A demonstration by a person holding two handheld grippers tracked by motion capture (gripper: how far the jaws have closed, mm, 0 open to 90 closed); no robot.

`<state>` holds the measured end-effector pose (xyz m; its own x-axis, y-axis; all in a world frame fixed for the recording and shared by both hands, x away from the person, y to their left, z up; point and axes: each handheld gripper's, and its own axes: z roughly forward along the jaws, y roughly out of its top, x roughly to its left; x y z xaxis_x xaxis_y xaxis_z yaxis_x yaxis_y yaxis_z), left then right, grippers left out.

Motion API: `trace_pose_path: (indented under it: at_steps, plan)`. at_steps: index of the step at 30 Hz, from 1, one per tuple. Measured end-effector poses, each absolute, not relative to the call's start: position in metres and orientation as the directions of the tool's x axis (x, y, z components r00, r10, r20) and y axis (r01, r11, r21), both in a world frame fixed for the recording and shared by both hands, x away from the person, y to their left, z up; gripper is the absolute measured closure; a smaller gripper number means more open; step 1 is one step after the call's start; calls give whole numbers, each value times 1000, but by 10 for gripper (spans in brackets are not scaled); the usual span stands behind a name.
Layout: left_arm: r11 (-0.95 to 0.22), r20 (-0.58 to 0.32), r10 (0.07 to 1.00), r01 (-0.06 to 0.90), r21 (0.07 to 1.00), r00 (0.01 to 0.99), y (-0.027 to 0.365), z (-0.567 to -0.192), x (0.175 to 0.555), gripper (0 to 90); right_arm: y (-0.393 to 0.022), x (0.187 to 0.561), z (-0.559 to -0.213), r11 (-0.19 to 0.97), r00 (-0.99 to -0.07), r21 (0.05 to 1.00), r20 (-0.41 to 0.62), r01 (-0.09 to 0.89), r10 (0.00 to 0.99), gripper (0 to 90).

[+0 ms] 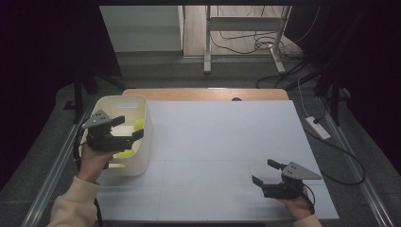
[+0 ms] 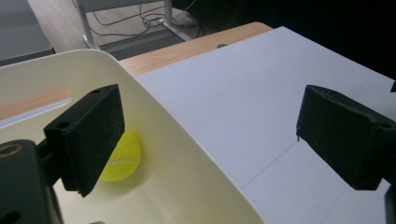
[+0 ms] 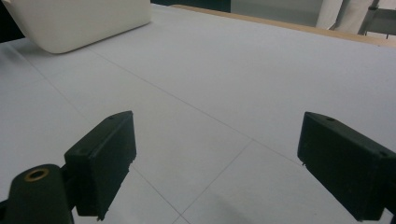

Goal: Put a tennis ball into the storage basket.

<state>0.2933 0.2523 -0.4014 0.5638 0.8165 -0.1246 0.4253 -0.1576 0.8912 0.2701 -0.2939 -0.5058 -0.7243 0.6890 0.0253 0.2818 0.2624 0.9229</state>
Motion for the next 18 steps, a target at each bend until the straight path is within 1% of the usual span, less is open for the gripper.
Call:
trace_pose_path:
  at_steps: [18]
  plan:
    - [-184,-118,736,364,913,667,222,-410,266,93,-294,270,-505,260,-724,924,25,280,690,118]
